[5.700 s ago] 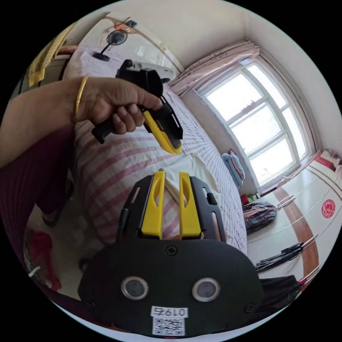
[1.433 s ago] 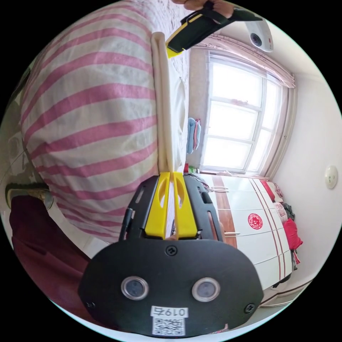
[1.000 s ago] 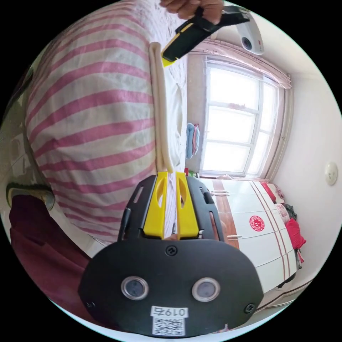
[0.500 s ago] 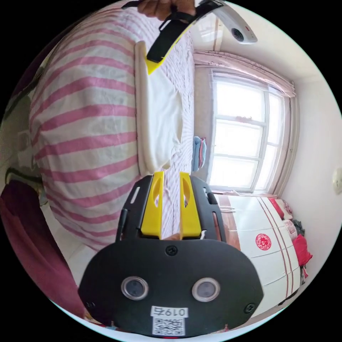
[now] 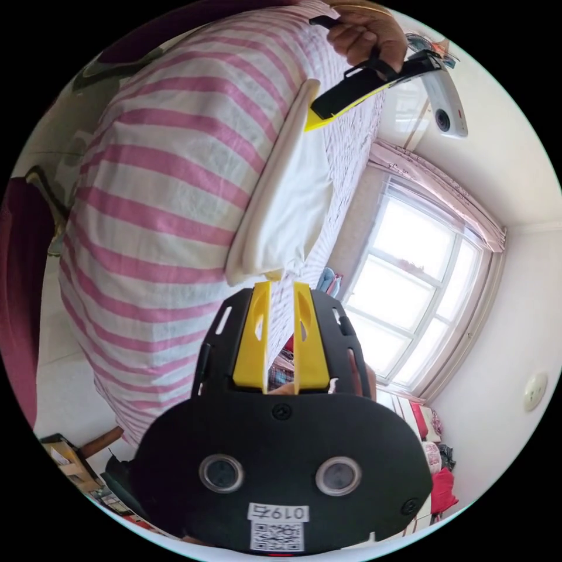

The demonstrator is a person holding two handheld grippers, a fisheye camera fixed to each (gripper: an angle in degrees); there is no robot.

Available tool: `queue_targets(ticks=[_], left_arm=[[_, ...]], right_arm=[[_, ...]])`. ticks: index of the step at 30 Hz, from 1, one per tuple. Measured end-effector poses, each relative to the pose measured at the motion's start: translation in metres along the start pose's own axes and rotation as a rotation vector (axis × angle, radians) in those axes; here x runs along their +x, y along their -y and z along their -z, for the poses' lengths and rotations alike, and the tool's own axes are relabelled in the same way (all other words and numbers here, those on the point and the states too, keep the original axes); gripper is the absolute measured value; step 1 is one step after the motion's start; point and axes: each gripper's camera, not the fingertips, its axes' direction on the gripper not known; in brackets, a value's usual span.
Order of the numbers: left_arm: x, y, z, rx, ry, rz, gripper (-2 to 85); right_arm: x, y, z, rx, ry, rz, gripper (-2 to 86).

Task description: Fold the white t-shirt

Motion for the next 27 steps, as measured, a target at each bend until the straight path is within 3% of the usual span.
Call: queue_targets(ticks=[11, 16, 27], left_arm=[[-0.007, -0.002, -0.006, -0.002, 0.000, 0.001, 1.3], [-0.011, -0.004, -0.008, 0.001, -0.007, 0.003, 1.1], [-0.020, -0.006, -0.015, -0.001, -0.021, 0.007, 1.2]], right_arm=[[0.003, -0.002, -0.012, 0.051, 0.006, 0.115, 5.6], [-0.002, -0.003, -0.019, 0.022, 0.021, 0.187, 0.5], [-0.042, -0.010, -0.022, -0.021, -0.063, 0.204, -0.7]])
